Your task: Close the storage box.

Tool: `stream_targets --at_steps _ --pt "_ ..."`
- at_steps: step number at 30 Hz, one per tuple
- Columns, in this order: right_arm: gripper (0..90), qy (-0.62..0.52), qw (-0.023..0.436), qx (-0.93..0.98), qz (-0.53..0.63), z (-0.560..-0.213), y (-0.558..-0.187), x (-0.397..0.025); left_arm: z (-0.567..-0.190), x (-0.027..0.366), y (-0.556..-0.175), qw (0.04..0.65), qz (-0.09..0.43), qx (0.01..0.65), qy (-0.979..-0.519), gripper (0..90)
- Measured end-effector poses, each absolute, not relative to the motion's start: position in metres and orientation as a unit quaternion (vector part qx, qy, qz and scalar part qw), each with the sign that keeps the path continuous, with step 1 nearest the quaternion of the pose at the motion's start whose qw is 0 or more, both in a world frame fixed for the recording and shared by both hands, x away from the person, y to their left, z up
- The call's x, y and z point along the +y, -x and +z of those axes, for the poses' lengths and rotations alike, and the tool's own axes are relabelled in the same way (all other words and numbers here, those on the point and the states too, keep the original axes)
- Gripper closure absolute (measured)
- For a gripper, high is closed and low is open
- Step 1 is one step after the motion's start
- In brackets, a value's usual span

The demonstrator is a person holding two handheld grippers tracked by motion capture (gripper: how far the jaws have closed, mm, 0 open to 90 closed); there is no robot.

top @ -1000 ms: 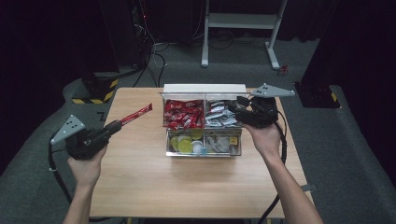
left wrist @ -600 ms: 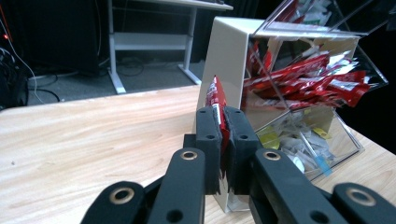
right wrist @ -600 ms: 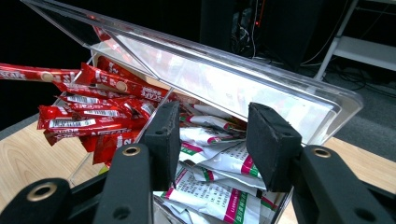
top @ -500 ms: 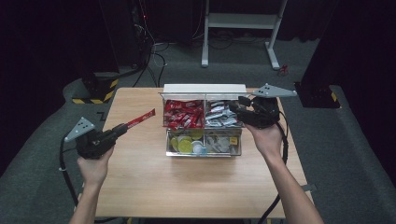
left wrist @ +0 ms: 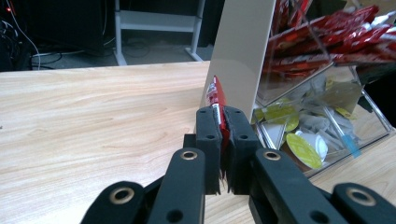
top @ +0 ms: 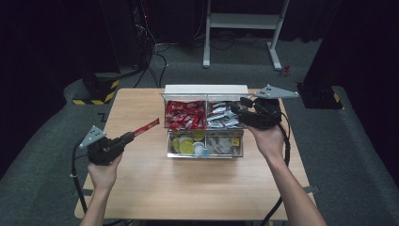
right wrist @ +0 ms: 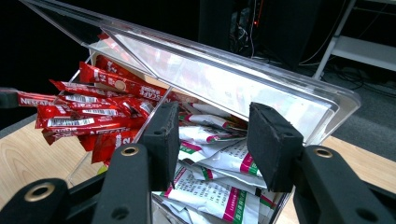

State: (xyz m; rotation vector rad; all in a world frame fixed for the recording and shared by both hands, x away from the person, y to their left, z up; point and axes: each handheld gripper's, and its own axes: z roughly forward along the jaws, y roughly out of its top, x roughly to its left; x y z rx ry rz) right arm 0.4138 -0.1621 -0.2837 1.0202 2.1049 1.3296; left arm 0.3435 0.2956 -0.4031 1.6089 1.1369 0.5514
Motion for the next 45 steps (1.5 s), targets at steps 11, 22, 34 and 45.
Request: stream_targets --at_steps 11,22,34,45 --pt "53.9 -0.371 0.222 0.761 0.484 -0.284 -0.414 -0.162 -0.422 0.291 -0.35 0.515 0.232 0.49 -0.664 85.6" --pt "52.9 -0.37 0.221 0.762 0.483 -0.284 -0.413 -0.162 -0.443 0.288 -0.354 0.502 0.233 0.5 -0.666 85.5" --pt "52.3 -0.371 0.219 0.761 0.486 -0.284 -0.414 -0.162 -0.468 0.284 -0.357 0.477 0.239 0.509 -0.676 85.1" --pt "52.6 -0.37 0.219 0.764 0.482 -0.284 -0.414 -0.159 -0.484 0.276 -0.365 0.452 0.241 0.515 -0.687 84.7"
